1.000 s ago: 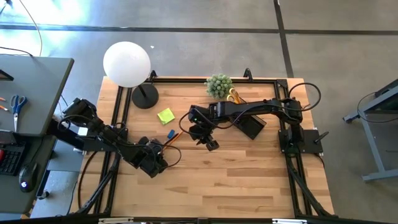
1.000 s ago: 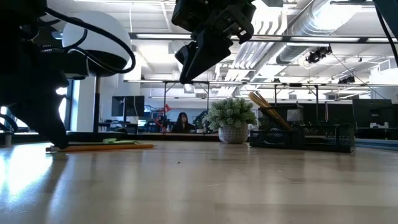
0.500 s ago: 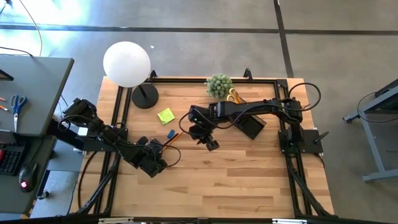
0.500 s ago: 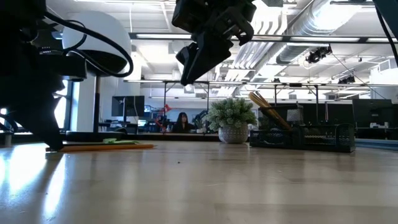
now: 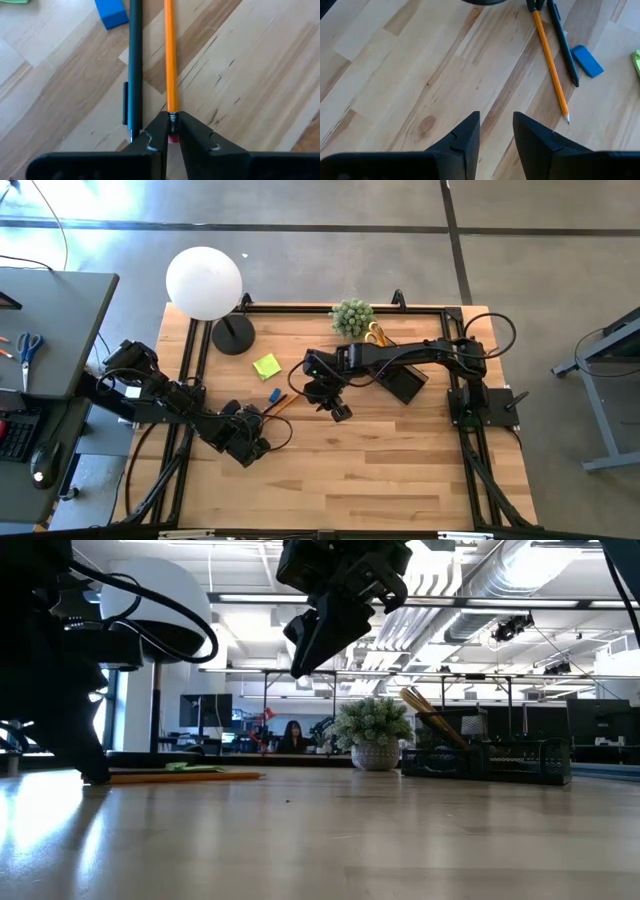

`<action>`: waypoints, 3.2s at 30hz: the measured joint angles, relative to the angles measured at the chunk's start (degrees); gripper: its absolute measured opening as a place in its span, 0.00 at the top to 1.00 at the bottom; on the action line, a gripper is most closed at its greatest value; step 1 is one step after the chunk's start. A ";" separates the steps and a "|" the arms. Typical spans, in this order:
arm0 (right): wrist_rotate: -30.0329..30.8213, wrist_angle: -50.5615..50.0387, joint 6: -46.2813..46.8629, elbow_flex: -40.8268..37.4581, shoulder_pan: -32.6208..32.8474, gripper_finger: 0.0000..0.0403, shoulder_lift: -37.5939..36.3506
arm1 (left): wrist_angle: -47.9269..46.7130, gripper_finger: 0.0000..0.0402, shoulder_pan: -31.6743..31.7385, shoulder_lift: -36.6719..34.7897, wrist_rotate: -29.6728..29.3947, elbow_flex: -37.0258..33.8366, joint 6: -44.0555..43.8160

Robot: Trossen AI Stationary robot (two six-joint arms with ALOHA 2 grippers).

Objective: Pick and place office supplies into organizer
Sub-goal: Put the orange pencil into the desk organizer

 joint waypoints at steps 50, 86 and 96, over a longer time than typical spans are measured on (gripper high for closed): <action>-8.47 60.06 9.15 -34.89 -6.30 0.72 -3.82 | -1.71 1.00 -2.95 -15.56 -17.32 7.60 22.48; -7.16 84.01 13.18 -40.72 -6.60 0.72 10.46 | 6.44 1.00 -9.77 -18.08 -30.46 7.58 27.06; -6.71 80.10 12.63 -38.14 -6.15 0.73 10.97 | 6.46 1.00 -9.77 -18.08 -30.47 7.58 27.06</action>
